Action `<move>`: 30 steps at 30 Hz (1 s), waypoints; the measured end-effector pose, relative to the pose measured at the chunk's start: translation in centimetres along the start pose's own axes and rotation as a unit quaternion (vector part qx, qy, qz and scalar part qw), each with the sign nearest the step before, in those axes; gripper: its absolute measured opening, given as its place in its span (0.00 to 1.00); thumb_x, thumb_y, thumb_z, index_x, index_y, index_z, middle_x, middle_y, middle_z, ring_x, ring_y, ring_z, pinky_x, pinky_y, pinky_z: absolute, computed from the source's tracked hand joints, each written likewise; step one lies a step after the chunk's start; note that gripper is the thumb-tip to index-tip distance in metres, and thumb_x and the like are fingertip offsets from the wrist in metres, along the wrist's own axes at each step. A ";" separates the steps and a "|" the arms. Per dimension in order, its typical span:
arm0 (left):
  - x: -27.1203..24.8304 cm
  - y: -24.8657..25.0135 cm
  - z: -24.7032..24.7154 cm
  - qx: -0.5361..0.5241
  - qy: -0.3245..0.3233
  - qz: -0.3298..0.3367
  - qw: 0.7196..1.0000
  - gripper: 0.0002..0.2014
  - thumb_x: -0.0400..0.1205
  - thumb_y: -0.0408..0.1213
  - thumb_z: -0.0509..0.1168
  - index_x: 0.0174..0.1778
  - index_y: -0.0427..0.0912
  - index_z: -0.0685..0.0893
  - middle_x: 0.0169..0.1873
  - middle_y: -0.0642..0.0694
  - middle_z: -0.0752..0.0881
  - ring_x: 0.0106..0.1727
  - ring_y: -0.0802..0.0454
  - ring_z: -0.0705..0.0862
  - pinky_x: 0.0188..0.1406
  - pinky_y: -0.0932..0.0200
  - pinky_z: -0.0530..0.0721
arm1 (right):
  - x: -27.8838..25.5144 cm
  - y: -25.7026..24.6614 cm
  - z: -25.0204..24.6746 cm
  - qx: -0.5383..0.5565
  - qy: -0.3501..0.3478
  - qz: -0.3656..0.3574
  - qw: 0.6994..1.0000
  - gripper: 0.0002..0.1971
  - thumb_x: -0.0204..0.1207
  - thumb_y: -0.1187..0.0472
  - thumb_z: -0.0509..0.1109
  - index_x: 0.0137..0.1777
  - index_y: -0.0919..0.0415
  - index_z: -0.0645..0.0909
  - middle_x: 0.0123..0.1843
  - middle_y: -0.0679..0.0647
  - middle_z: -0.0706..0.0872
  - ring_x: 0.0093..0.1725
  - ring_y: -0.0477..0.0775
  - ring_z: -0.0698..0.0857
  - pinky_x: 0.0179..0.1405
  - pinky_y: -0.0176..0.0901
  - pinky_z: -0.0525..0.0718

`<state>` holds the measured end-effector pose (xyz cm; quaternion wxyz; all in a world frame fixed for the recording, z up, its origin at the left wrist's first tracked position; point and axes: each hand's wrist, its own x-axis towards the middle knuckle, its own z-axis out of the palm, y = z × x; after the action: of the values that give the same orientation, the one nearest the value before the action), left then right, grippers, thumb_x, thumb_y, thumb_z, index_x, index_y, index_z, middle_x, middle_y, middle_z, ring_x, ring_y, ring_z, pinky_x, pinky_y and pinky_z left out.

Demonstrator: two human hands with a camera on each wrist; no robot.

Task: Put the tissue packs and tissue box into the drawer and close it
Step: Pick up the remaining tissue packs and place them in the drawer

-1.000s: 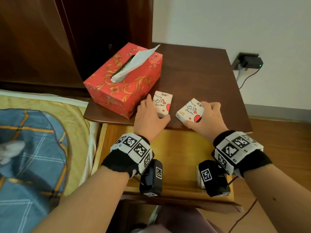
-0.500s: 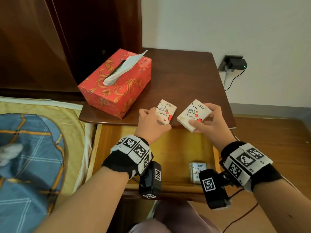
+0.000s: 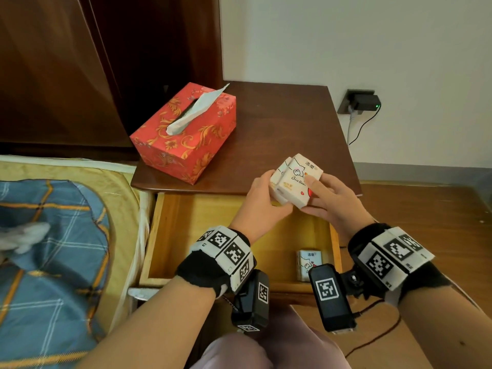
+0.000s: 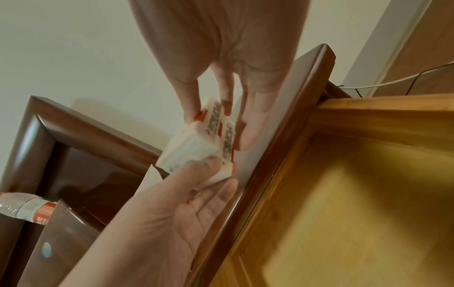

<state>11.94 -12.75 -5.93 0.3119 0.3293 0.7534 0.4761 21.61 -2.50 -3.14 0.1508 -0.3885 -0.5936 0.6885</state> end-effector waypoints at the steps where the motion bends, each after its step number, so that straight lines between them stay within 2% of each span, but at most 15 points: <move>1: -0.1 0.2 0.2 -0.003 0.000 0.002 1.000 0.35 0.76 0.34 0.70 0.79 0.45 0.63 0.68 0.45 0.73 0.67 0.51 0.77 0.66 0.60 0.76 | -0.1 0.0 0.1 0.001 0.000 0.005 1.000 0.10 0.80 0.56 0.63 0.60 0.53 0.73 0.47 0.48 0.85 0.46 0.47 0.87 0.41 0.40 0.89; 3: -0.3 0.3 0.5 -0.007 -0.005 0.003 1.000 0.37 0.76 0.35 0.70 0.80 0.45 0.61 0.68 0.45 0.72 0.69 0.51 0.77 0.71 0.54 0.77 | -0.2 0.0 0.2 0.009 -0.005 0.013 1.000 0.09 0.81 0.54 0.60 0.60 0.50 0.72 0.50 0.48 0.84 0.47 0.48 0.86 0.45 0.42 0.87; 5: -0.4 0.3 0.9 -0.012 -0.017 0.000 1.000 0.39 0.75 0.36 0.70 0.81 0.46 0.59 0.69 0.45 0.71 0.70 0.51 0.76 0.71 0.50 0.79 | -0.3 0.0 0.2 0.013 -0.009 0.018 1.000 0.09 0.82 0.55 0.59 0.60 0.48 0.72 0.53 0.48 0.84 0.48 0.47 0.86 0.47 0.43 0.86; 7: -0.6 0.4 1.0 -0.020 -0.029 0.005 0.999 0.40 0.75 0.36 0.70 0.81 0.47 0.59 0.69 0.45 0.72 0.71 0.52 0.76 0.68 0.51 0.82 | -0.5 -0.1 0.0 0.015 -0.009 0.023 1.000 0.09 0.82 0.56 0.59 0.60 0.49 0.71 0.55 0.49 0.84 0.50 0.49 0.85 0.51 0.45 0.85; 9: -0.8 0.4 0.9 -0.018 -0.041 0.026 0.999 0.37 0.75 0.36 0.70 0.80 0.51 0.63 0.66 0.46 0.75 0.69 0.54 0.78 0.63 0.55 0.85 | -0.7 -0.1 -0.4 0.014 -0.006 0.029 0.999 0.10 0.81 0.56 0.60 0.61 0.51 0.72 0.57 0.52 0.83 0.55 0.53 0.85 0.56 0.49 0.84; 11: -1.0 0.3 0.6 -0.007 -0.057 0.040 0.998 0.33 0.75 0.38 0.70 0.76 0.56 0.67 0.63 0.49 0.81 0.66 0.57 0.80 0.59 0.57 0.86 | -0.8 -0.1 -1.0 0.000 -0.009 0.036 0.999 0.16 0.80 0.56 0.62 0.67 0.57 0.74 0.60 0.55 0.84 0.62 0.55 0.83 0.58 0.50 0.83; 14: -1.2 0.1 0.0 0.003 -0.088 0.028 0.996 0.31 0.75 0.46 0.71 0.75 0.58 0.70 0.64 0.55 0.83 0.66 0.60 0.80 0.64 0.52 0.83 | -1.1 0.2 -1.9 -0.027 -0.028 0.038 0.999 0.22 0.79 0.59 0.64 0.73 0.60 0.73 0.62 0.59 0.85 0.59 0.53 0.85 0.51 0.43 0.86; 17: -1.3 0.3 -0.5 -0.009 -0.130 -0.001 0.992 0.30 0.77 0.47 0.69 0.76 0.56 0.69 0.67 0.58 0.82 0.66 0.61 0.80 0.69 0.56 0.78 | -1.3 0.4 -2.4 -0.043 -0.032 0.036 0.998 0.22 0.77 0.63 0.67 0.71 0.59 0.73 0.57 0.55 0.87 0.51 0.46 0.87 0.38 0.34 0.90; 18: -1.4 0.5 -0.5 -0.011 -0.136 -0.003 0.991 0.31 0.77 0.46 0.70 0.77 0.56 0.68 0.66 0.59 0.82 0.65 0.61 0.81 0.67 0.59 0.78 | -1.3 0.5 -2.5 -0.047 -0.032 0.036 0.998 0.22 0.76 0.64 0.68 0.70 0.58 0.72 0.56 0.53 0.87 0.49 0.45 0.87 0.38 0.34 0.90; 20: -1.5 0.7 -0.4 0.013 -0.137 0.014 0.990 0.34 0.76 0.43 0.72 0.77 0.57 0.65 0.64 0.62 0.81 0.61 0.62 0.83 0.61 0.62 0.82 | -1.4 0.9 -2.6 -0.064 -0.037 0.041 0.996 0.24 0.75 0.66 0.69 0.71 0.58 0.71 0.58 0.54 0.86 0.52 0.48 0.87 0.47 0.40 0.89; 22: -1.6 0.7 -0.2 0.050 -0.135 0.033 0.989 0.39 0.75 0.41 0.73 0.78 0.59 0.59 0.63 0.63 0.78 0.60 0.61 0.83 0.59 0.59 0.85 | -1.5 1.1 -2.7 -0.084 -0.041 0.048 0.995 0.27 0.74 0.66 0.70 0.73 0.58 0.69 0.62 0.56 0.85 0.58 0.53 0.86 0.59 0.50 0.85; 24: -1.5 0.4 -0.1 0.081 -0.136 0.033 0.987 0.42 0.75 0.42 0.73 0.79 0.60 0.55 0.67 0.60 0.78 0.61 0.58 0.84 0.60 0.52 0.86 | -1.5 1.4 -2.8 -0.095 -0.043 0.056 0.993 0.27 0.75 0.67 0.69 0.74 0.56 0.68 0.59 0.53 0.85 0.58 0.52 0.85 0.63 0.53 0.83; 27: -1.4 0.0 0.2 0.132 -0.149 0.021 0.980 0.44 0.77 0.45 0.70 0.83 0.57 0.48 0.72 0.54 0.76 0.62 0.55 0.83 0.62 0.50 0.85 | -1.4 1.9 -3.0 -0.114 -0.062 0.067 0.989 0.26 0.76 0.65 0.68 0.74 0.54 0.67 0.51 0.46 0.84 0.50 0.45 0.85 0.56 0.46 0.85; 30: -1.4 -0.2 0.7 0.177 -0.170 0.010 0.969 0.45 0.80 0.50 0.64 0.82 0.54 0.38 0.74 0.53 0.73 0.57 0.56 0.82 0.62 0.53 0.84 | -1.5 2.4 -3.1 -0.136 -0.067 0.075 0.986 0.23 0.77 0.62 0.66 0.72 0.52 0.69 0.51 0.45 0.84 0.48 0.43 0.85 0.48 0.39 0.86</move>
<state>13.29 -13.62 -6.12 0.3671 0.4629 0.7583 0.2757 25.40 -1.94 -4.84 0.0047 -0.4016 -0.6599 0.6350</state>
